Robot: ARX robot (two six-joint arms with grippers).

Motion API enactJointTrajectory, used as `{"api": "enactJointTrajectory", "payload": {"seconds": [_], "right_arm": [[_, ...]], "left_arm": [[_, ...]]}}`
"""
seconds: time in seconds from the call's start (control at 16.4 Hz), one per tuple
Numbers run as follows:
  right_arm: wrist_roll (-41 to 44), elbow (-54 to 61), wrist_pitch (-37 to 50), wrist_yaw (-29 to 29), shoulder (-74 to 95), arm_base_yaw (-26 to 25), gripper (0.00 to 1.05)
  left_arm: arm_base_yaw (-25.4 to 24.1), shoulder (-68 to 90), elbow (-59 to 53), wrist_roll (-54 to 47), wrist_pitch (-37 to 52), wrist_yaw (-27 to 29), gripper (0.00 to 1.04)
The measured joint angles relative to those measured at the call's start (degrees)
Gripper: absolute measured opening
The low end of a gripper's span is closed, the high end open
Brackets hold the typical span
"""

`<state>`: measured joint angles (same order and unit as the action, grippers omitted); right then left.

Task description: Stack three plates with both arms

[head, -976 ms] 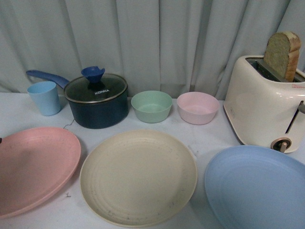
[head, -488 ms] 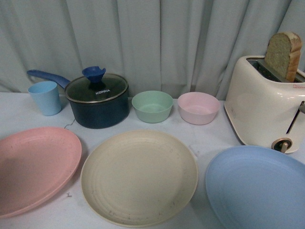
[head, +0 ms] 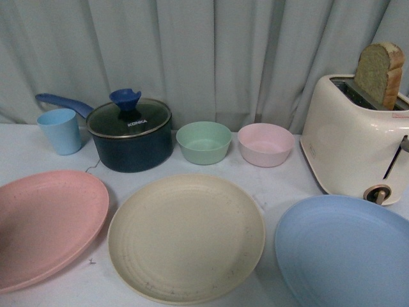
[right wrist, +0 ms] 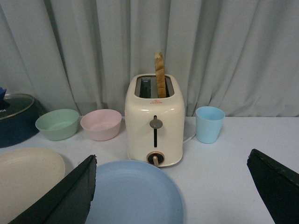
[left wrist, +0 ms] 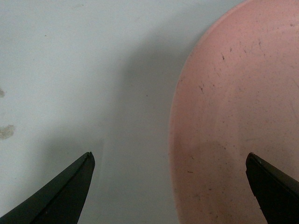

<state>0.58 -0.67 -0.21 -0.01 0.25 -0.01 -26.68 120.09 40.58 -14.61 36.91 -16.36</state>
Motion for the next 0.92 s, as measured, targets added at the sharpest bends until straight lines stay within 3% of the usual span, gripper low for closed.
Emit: {"api": "enactJointTrajectory", "payload": {"seconds": [0.18,0.67,0.79,0.92], "right_arm": [[0.00,0.00,-0.02,0.00,0.00,0.00,0.98],[0.00,0.00,-0.02,0.00,0.00,0.00,0.98],[0.00,0.00,0.00,0.00,0.00,0.00,0.98],[0.00,0.00,-0.02,0.02,0.00,0.00,0.98]], "left_arm": [[0.72,1.14,-0.85,1.27,2.12,0.04,0.94],[0.26,0.83,-0.85,1.79,2.32,0.96,0.12],[-0.35,-0.04,-1.05,2.62,2.45,0.63,0.04],[-1.16,-2.05,-2.16,2.62,1.55,0.39,0.04]]}}
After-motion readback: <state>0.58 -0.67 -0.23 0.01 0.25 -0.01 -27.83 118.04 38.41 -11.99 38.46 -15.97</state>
